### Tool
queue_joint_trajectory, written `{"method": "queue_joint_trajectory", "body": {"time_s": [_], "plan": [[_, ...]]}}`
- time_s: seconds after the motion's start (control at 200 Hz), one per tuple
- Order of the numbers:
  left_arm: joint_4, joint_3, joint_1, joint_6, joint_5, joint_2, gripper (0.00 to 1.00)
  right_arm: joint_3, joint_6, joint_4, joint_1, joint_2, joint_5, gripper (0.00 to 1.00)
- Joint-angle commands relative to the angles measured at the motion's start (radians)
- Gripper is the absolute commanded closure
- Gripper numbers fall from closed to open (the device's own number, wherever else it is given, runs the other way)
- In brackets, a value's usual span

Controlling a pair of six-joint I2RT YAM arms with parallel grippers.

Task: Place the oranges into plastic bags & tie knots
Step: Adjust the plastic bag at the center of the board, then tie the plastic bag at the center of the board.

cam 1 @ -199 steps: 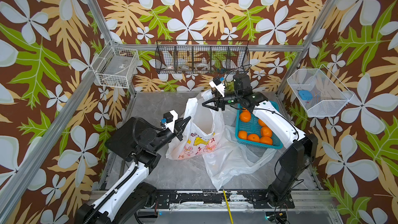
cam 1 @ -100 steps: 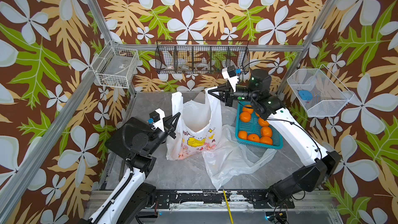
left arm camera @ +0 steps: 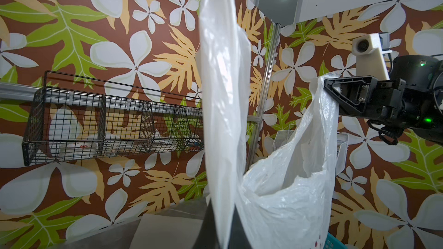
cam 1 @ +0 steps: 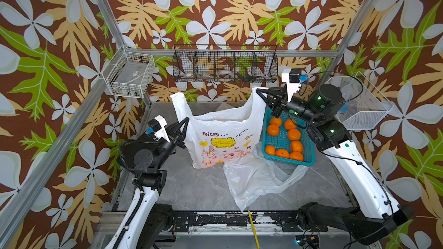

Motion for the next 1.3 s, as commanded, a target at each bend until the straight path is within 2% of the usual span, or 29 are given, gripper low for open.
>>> {"method": "queue_joint_trajectory", "body": {"time_s": [0.0,0.125,0.185,0.26,0.405,0.56,0.605,0.706,0.836,0.976,1.296], "plan": [[0.128,-0.045,0.004,-0.064,0.048,0.043,1.00,-0.062,0.024,0.023,-0.008,0.002,0.031,0.93],[0.225,-0.113,0.004,-0.070,0.067,0.103,1.00,-0.124,0.010,0.025,-0.007,0.012,-0.005,0.93],[0.252,-0.127,0.004,-0.070,0.077,0.125,1.00,-0.131,-0.010,0.009,-0.010,0.008,-0.014,0.85],[0.266,-0.139,0.003,-0.073,0.074,0.137,1.00,-0.134,-0.028,-0.019,-0.029,-0.015,-0.015,0.72],[0.255,-0.137,0.003,-0.065,0.059,0.141,1.00,-0.203,-0.042,-0.018,-0.128,-0.116,-0.072,0.41],[0.223,-0.129,0.003,-0.050,0.054,0.134,1.00,-0.378,-0.098,0.031,-0.224,-0.254,-0.147,0.06],[0.218,-0.128,0.004,-0.047,0.053,0.131,1.00,-0.431,-0.130,0.051,-0.225,-0.277,-0.166,0.00],[0.219,-0.127,0.003,-0.048,0.060,0.131,1.00,-0.538,-0.145,0.131,-0.225,-0.282,-0.202,0.01],[0.220,-0.125,0.004,-0.047,0.075,0.136,1.00,-0.586,-0.129,0.263,-0.226,-0.211,-0.260,0.01],[0.211,-0.129,0.004,-0.037,0.078,0.127,1.00,-0.589,-0.099,0.408,-0.235,-0.120,-0.321,0.01],[0.200,-0.121,0.003,-0.033,0.093,0.130,1.00,-0.505,-0.056,0.586,-0.234,0.093,-0.400,0.00]]}}
